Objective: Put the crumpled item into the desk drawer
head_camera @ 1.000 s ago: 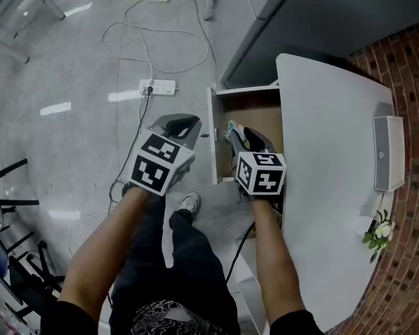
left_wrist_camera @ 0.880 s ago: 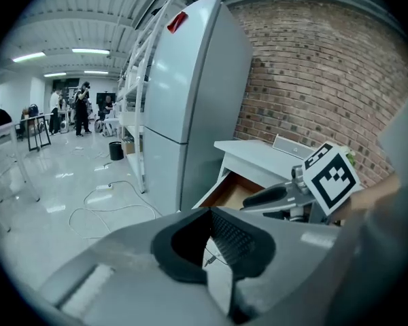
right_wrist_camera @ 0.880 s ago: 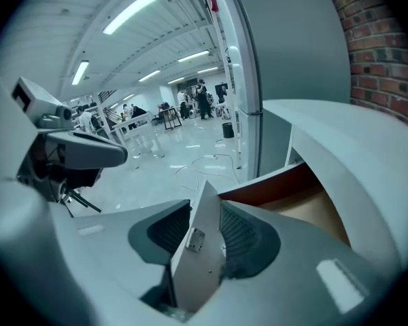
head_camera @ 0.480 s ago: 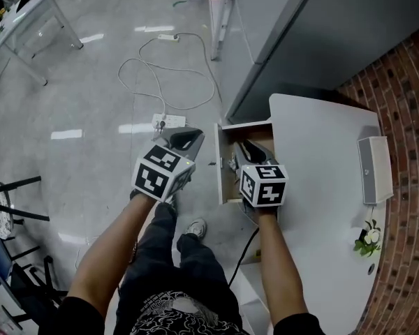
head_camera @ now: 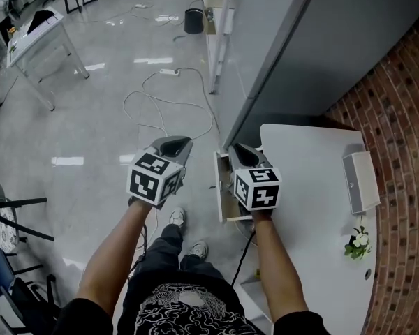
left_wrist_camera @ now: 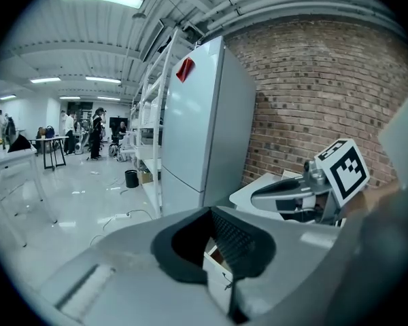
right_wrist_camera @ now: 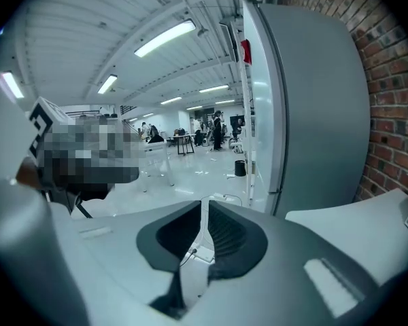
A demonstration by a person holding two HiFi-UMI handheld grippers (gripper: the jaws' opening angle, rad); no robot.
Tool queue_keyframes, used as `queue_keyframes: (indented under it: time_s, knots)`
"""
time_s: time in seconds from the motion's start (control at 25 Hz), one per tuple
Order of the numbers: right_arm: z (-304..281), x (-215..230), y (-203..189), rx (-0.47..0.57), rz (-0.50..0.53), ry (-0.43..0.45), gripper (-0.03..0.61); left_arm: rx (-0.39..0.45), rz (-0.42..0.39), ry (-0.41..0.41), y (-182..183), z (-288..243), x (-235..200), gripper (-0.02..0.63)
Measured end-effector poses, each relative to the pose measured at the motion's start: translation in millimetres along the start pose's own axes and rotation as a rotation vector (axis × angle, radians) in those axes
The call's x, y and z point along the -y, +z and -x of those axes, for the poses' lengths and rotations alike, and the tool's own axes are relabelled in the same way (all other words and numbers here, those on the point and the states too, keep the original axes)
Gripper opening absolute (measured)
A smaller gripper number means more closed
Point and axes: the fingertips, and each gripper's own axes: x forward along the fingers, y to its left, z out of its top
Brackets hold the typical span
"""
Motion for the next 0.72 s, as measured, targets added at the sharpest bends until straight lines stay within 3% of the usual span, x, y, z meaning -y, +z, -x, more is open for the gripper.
queue_keyframes:
  time_s: [0.72]
  knots:
    - [12.7, -11.3, 111.8, 0.123, 0.003, -0.018, 0.017, 0.081, -0.021, -0.006, 87.7, 12.3, -20.9, 0.003]
